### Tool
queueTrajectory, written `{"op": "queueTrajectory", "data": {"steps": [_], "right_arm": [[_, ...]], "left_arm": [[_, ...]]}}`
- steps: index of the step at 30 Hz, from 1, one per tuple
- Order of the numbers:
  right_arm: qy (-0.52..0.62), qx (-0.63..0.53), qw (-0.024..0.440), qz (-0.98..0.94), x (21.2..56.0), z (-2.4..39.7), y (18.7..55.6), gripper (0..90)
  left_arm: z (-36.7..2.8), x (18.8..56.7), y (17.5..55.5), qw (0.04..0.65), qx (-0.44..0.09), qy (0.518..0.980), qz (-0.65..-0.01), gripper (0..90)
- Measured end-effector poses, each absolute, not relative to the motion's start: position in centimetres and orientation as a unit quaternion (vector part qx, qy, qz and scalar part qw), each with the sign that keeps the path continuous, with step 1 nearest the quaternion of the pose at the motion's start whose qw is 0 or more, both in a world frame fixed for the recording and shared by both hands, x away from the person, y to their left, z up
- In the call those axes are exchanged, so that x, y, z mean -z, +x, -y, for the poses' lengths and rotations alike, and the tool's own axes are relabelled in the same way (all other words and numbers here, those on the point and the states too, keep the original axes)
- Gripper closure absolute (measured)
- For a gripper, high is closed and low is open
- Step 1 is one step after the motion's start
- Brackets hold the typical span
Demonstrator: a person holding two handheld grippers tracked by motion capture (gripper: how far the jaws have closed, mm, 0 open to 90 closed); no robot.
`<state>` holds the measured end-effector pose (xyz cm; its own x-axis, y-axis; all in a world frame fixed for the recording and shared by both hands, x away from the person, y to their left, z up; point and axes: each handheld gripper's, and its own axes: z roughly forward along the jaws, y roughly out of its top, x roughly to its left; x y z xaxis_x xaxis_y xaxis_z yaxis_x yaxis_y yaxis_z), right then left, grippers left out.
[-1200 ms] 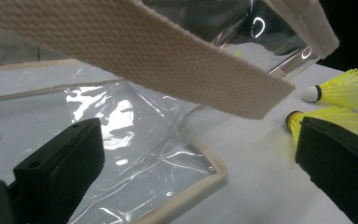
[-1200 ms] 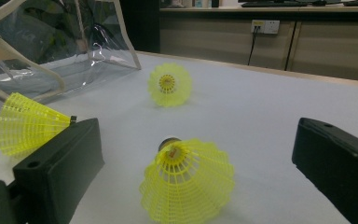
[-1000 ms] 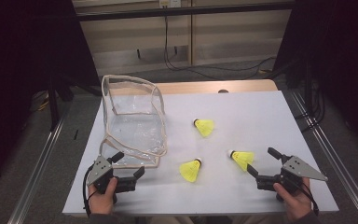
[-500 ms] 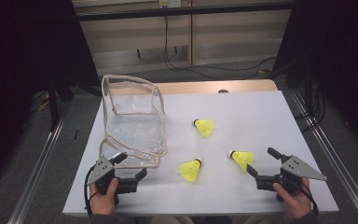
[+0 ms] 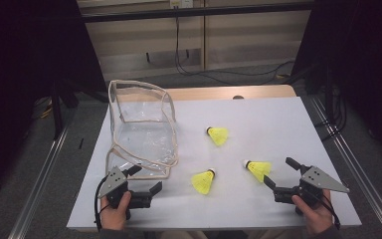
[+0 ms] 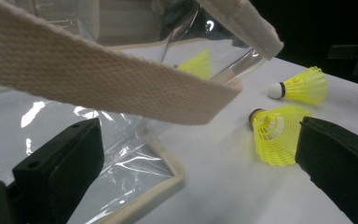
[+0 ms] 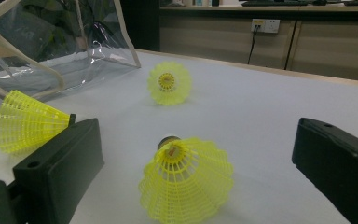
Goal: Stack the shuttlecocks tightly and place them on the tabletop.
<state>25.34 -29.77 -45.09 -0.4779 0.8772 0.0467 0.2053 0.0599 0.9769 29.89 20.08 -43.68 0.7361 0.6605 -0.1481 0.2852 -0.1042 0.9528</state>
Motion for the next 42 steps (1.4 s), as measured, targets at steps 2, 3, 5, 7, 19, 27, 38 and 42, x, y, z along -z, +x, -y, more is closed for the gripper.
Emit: {"op": "queueTrajectory", "data": {"steps": [2, 3, 5, 7, 19, 27, 38, 42], "right_arm": [[0.41, -0.55, 0.306, -0.66, 45.1, 29.8, 25.3, 1.1], [0.41, -0.55, 0.305, -0.66, 45.1, 29.8, 25.3, 1.1], [0.408, -0.55, 0.307, -0.661, 45.0, 29.8, 25.3, 1.1], [0.407, -0.55, 0.309, -0.661, 45.0, 29.8, 25.3, 1.2], [0.406, -0.55, 0.309, -0.662, 45.0, 29.8, 25.3, 1.3], [0.405, -0.55, 0.309, -0.662, 45.0, 29.8, 25.3, 1.3], [0.404, -0.549, 0.309, -0.663, 45.0, 29.7, 25.3, 1.5], [0.404, -0.549, 0.309, -0.663, 45.0, 29.7, 25.3, 1.5]], "left_arm": [[-19.9, 43.7, 29.8, 0.582, -0.16, 0.729, -0.324, 1.2], [-19.9, 43.7, 29.8, 0.581, -0.159, 0.73, -0.322, 1.2], [-19.7, 43.6, 29.7, 0.583, -0.156, 0.73, -0.321, 1.2], [-19.6, 43.6, 29.7, 0.582, -0.154, 0.733, -0.317, 1.2], [-18.8, 43.5, 29.5, 0.58, -0.142, 0.742, -0.304, 1.3], [-18.5, 43.5, 29.5, 0.58, -0.136, 0.745, -0.299, 1.3], [-17.8, 43.4, 29.5, 0.578, -0.127, 0.752, -0.291, 1.3], [-17.6, 43.4, 29.4, 0.579, -0.122, 0.753, -0.289, 1.3]]}}
